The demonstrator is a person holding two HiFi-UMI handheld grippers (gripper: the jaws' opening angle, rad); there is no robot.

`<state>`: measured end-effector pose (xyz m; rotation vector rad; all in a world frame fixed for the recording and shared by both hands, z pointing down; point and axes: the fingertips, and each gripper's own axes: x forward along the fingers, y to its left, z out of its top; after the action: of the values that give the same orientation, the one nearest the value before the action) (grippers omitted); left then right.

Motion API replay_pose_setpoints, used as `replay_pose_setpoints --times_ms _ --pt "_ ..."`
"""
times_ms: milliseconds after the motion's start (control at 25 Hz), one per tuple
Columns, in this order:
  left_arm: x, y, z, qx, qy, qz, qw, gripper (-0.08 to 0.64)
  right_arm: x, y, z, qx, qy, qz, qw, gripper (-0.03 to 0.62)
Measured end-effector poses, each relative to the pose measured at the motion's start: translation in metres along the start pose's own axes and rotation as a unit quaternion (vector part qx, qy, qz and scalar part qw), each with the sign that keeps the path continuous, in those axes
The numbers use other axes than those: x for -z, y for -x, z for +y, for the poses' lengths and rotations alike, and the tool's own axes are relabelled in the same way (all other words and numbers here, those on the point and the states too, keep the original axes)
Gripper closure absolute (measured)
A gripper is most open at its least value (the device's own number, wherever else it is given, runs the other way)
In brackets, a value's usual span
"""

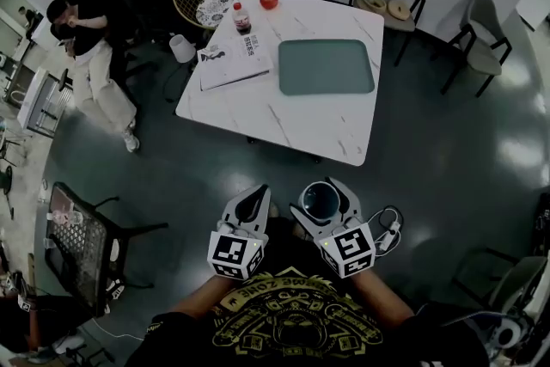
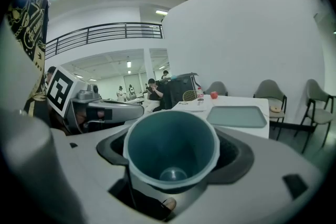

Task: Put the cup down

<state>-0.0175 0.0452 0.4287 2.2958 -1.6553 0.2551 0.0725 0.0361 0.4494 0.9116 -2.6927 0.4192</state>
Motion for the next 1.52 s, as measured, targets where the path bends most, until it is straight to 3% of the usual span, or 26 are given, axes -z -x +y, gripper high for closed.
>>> replay_pose_setpoints --times_ms 400,680,960,1520 --pt "-0.007 -0.049 -0.047 0.084 -0.028 0.023 0.9958 0.549 -0.001 0.037 -0.046 0.083 -0.024 -0.025 0.996 0.199" --pt "-0.014 -0.083 -0.058 0.121 -0.039 0.024 0.9915 0.549 -0.001 0.040 -0.071 0.122 -0.034 -0.029 0.992 0.198" --pt "-0.028 -0.124 -0.033 0.115 -0.023 0.027 0.9927 0.549 -0.016 0.024 -0.103 0.138 -0.032 -0.015 0.990 0.199" --pt "-0.058 -0.227 0.056 0.084 0.000 0.035 0.9959 0.549 -0.060 -0.067 -0.186 0.152 -0.024 0.015 0.988 0.199"
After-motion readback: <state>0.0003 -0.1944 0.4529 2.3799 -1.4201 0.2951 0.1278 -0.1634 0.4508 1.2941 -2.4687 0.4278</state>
